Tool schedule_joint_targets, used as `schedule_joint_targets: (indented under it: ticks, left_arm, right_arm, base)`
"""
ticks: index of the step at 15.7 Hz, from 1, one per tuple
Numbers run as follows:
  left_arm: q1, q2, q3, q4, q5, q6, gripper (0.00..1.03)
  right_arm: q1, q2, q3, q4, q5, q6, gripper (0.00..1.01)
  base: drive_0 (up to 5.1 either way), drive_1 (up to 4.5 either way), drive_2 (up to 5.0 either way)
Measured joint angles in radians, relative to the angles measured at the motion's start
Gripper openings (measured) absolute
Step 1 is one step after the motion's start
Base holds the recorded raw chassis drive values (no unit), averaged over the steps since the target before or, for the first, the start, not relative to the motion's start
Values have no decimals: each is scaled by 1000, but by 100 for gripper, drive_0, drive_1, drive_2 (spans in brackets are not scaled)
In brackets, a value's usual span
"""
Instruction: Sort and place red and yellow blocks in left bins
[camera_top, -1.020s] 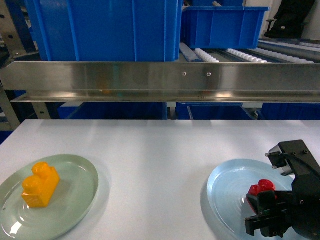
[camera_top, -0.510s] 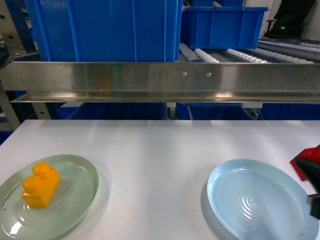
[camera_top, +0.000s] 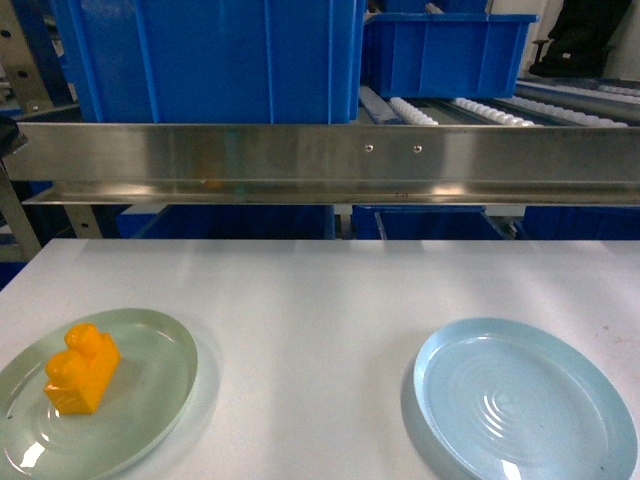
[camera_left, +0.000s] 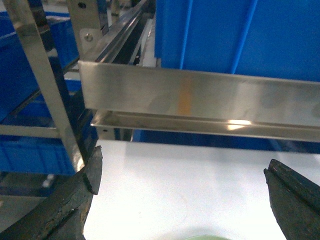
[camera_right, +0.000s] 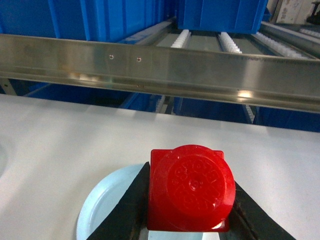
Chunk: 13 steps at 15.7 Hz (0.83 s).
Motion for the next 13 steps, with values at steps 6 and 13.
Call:
schedule_joint_targets:
  ticks: [6, 13]
  left_arm:
    - [-164, 204, 26, -59, -195, 34, 98]
    - [-211, 312, -26, -73, -319, -75, 98]
  right_arm:
    - [0, 0, 0, 3, 2, 0, 28]
    - [0, 0, 0, 3, 2, 0, 28]
  base:
    - [0, 0, 0]
    - [0, 0, 0]
